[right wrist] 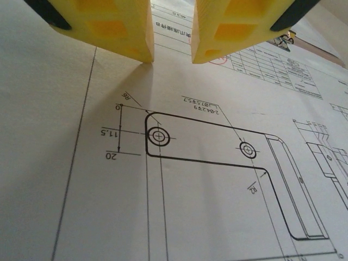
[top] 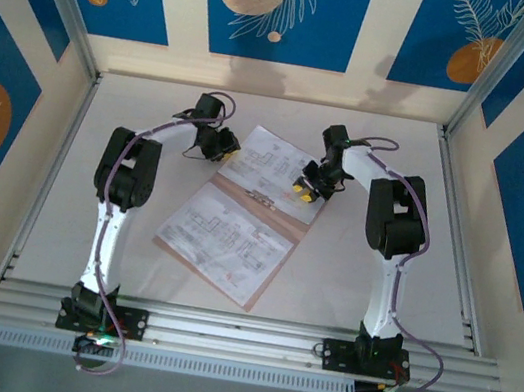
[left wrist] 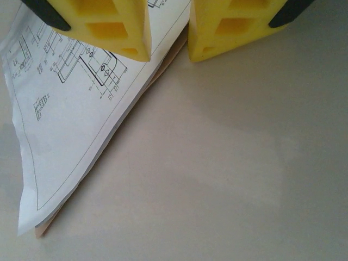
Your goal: Put the files into the folder
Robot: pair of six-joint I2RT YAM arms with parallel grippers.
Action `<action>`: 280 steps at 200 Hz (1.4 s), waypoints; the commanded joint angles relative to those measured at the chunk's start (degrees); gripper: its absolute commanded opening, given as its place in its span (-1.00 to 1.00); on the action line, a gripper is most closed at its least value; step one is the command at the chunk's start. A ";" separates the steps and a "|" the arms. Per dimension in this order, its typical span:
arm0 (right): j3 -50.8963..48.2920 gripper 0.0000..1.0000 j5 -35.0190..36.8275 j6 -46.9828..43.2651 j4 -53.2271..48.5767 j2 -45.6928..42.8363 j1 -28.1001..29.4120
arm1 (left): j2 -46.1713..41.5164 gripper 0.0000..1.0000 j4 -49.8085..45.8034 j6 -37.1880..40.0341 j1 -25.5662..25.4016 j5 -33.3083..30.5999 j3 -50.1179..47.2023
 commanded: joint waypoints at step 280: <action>-23.70 -0.46 -11.15 6.81 23.97 -18.76 10.88 | -38.79 -0.58 4.76 -15.18 -17.60 -1.38 -45.11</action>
